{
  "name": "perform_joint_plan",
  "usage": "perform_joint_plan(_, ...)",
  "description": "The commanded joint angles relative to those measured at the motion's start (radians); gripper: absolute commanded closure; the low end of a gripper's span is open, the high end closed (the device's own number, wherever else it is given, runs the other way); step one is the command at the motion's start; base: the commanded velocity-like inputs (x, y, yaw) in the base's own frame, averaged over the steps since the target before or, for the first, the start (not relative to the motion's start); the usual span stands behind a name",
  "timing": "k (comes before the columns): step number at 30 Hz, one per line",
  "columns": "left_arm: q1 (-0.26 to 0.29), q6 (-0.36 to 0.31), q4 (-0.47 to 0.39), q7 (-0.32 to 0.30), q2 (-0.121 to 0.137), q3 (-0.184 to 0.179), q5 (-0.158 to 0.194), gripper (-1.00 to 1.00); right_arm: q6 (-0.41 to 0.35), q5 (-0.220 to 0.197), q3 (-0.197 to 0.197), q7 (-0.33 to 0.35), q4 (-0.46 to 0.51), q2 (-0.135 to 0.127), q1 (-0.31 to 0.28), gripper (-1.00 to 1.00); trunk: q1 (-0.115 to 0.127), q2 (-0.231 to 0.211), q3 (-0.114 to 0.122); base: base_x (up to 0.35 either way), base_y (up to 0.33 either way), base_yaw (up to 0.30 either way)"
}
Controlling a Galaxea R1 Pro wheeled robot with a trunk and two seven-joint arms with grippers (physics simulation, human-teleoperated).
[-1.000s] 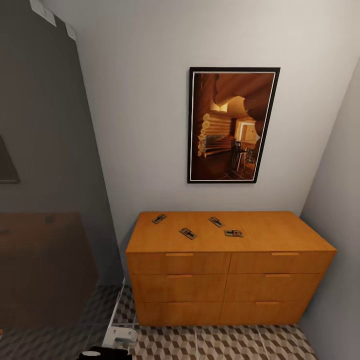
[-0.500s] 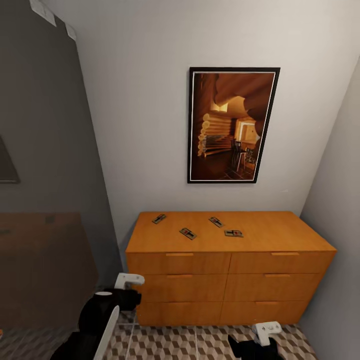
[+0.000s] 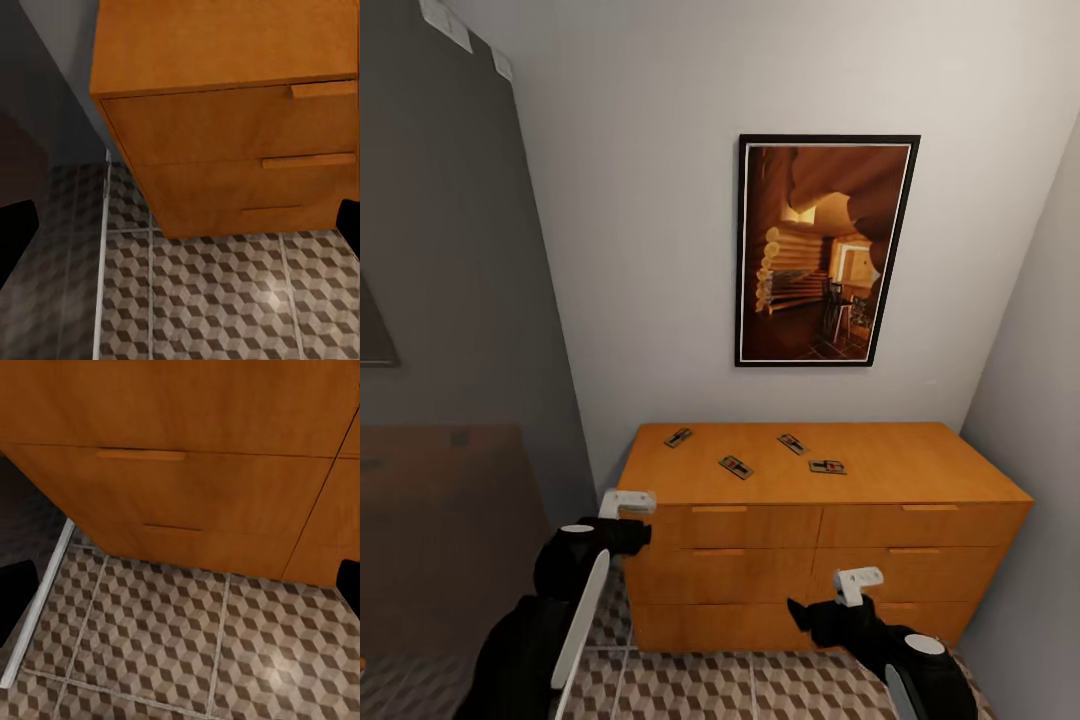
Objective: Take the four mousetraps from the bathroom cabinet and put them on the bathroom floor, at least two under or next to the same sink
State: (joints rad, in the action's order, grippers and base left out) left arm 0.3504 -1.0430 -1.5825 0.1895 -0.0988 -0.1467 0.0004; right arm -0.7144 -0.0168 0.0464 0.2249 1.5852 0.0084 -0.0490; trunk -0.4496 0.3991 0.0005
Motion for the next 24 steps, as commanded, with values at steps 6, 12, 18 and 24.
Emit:
perform_joint_plan(6, 0.048, -0.004, 0.021, 0.004, -0.010, -0.001, 0.001, -1.00, -0.051, 0.002, 0.015, -0.002, 0.000, 0.038, -0.060, -1.00, 0.000, 0.001, -0.001, 0.000, 0.000, 0.000)
perform_joint_plan(12, 0.094, -0.004, 0.058, 0.004, -0.029, -0.001, 0.001, -1.00, -0.073, 0.008, 0.024, -0.016, -0.001, 0.085, -0.114, -1.00, 0.000, 0.001, -0.001, 0.000, 0.000, 0.000)
perform_joint_plan(18, 0.170, -0.004, 0.141, 0.005, -0.036, -0.001, 0.007, -1.00, -0.081, 0.007, 0.028, -0.056, -0.014, 0.103, -0.154, -1.00, 0.000, 0.001, -0.001, 0.000, 0.000, 0.000)
perform_joint_plan(24, 0.211, -0.004, 0.177, 0.006, -0.038, -0.001, 0.011, -1.00, -0.082, 0.005, 0.036, -0.082, -0.030, 0.107, -0.163, -1.00, 0.000, 0.001, -0.001, 0.000, 0.000, 0.000)
